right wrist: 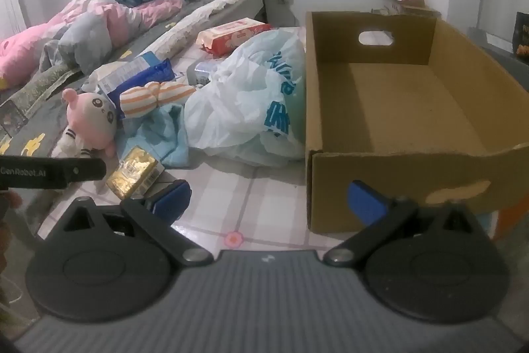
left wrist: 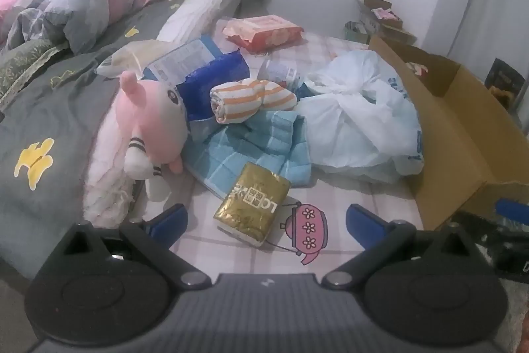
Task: Organize soft objects
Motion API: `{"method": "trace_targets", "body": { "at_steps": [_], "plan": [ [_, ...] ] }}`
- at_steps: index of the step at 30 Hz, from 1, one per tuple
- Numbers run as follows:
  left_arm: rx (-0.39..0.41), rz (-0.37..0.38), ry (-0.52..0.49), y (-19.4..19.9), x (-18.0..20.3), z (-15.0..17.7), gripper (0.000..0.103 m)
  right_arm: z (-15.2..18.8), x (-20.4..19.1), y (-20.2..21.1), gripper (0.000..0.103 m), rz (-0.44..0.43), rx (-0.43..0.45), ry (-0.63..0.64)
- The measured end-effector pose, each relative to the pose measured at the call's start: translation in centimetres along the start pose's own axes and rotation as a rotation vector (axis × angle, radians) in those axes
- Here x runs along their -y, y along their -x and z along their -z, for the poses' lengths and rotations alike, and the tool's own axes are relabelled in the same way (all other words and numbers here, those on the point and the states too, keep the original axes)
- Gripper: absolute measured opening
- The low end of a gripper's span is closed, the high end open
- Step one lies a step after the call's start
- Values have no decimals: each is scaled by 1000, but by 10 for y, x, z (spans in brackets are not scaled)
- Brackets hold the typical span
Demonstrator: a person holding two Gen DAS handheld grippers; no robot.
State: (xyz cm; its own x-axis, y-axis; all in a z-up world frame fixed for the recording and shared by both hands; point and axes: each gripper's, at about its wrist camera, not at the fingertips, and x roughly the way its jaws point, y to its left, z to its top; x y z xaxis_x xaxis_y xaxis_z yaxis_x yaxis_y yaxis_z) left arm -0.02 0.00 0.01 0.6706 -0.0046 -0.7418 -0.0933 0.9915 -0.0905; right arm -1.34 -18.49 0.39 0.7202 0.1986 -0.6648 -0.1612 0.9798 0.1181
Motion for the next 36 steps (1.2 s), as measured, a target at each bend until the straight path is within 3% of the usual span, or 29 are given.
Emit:
{"method": "trace_targets", "body": {
  "at_steps": [36],
  "plan": [
    [-39,-11,-32,-9,3,1,101,-11,-4,2,102,11,0,24]
  ]
}}
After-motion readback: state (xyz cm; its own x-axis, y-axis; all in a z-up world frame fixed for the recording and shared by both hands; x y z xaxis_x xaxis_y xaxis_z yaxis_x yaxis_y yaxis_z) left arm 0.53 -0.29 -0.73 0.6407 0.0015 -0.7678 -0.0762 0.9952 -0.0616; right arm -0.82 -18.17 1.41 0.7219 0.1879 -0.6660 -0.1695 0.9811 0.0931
